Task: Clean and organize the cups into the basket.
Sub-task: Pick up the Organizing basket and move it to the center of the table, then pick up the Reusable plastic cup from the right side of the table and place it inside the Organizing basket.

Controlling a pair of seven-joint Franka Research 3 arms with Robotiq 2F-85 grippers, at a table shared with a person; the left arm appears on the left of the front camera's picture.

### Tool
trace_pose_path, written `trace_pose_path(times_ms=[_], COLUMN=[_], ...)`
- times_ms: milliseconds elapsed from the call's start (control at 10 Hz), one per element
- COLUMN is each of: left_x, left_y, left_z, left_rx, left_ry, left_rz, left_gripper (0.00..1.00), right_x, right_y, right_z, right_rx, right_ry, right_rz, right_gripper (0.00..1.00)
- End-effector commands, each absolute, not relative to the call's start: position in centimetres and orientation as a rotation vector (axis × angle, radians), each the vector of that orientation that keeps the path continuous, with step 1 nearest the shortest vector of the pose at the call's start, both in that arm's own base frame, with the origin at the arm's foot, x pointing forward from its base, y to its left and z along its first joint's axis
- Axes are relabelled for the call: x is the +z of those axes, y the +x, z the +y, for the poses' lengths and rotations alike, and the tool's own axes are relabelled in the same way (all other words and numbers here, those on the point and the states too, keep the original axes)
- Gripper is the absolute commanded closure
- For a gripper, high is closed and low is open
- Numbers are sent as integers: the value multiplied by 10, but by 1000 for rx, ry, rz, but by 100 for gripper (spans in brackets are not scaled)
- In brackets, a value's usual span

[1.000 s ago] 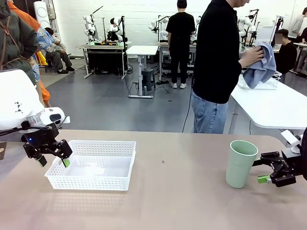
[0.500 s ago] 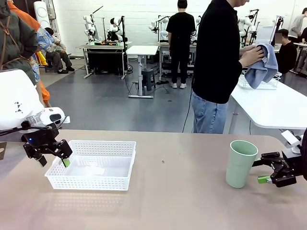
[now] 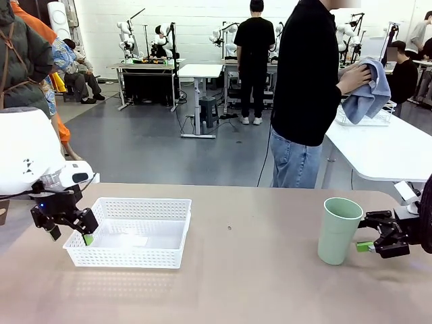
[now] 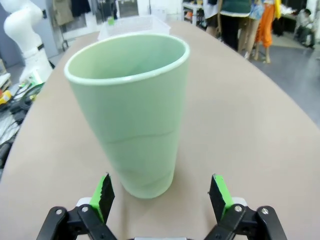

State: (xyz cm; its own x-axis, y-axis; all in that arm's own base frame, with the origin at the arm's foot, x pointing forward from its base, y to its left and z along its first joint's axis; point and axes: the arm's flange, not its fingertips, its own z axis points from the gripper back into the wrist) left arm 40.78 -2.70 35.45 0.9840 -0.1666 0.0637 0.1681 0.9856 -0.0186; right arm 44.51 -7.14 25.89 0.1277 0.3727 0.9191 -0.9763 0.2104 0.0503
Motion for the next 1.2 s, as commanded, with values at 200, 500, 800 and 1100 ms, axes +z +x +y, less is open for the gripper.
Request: trace_pose_path(times_ms=[200,500,800,1100], left_x=[338,333,331,330], left_y=[401,405,405,407], left_z=[-34,-33,-34,-34], left_rx=[-149,-139,-146,-143], left_ry=[62,62,68,71], left_rz=[-88,-71,-66,-61], left_gripper=[0,0,0,0], right_x=[250,244,241,238], right_y=[447,448,450,450], right_z=[-50,-38,-37,-37], right_rx=[1165,1179,1170,1172], right_ry=[804,837,828,843], right_rz=[-1019,-999,-992,-980], right_gripper=[0,0,0,0])
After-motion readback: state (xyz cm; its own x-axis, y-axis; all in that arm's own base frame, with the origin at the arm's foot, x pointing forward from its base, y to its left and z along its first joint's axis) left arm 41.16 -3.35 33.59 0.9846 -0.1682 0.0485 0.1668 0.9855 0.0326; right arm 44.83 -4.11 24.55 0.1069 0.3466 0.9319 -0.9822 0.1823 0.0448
